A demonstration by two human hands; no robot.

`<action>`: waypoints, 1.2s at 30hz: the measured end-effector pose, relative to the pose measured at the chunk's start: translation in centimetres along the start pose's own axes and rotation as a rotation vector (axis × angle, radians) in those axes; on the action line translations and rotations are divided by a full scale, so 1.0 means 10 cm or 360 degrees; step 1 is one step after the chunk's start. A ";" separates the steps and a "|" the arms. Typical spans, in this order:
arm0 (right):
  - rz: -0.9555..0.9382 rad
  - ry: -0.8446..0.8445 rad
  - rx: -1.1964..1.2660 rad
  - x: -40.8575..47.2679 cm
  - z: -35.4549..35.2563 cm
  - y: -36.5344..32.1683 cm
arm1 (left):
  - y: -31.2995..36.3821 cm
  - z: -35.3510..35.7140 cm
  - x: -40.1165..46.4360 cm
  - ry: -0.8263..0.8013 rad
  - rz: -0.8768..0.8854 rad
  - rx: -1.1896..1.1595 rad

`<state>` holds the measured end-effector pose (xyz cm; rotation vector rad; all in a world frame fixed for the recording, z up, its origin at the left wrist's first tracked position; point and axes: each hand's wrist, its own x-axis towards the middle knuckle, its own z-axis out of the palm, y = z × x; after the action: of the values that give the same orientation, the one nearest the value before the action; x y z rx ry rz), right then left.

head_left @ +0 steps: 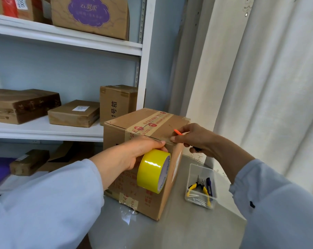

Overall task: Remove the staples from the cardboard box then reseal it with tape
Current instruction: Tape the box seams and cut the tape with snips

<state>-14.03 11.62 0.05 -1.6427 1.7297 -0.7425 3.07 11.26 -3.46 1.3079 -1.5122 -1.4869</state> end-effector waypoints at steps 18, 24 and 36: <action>0.0319 -0.0665 0.0198 -0.38 -0.31 0.19 | -0.01 0.00 -0.04 -0.0059 -0.0109 -0.0056; 0.0361 -0.0614 0.0183 -0.34 -0.24 0.13 | 0.00 0.00 -0.04 -0.0066 -0.0090 -0.0059; 0.0400 -0.0506 0.0211 -0.20 -0.06 -0.01 | 0.00 -0.01 -0.05 -0.0069 -0.0049 -0.0127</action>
<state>-14.38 13.65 0.67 -1.3401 1.5832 -0.4396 3.31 11.72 -3.34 1.2647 -1.4505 -1.5880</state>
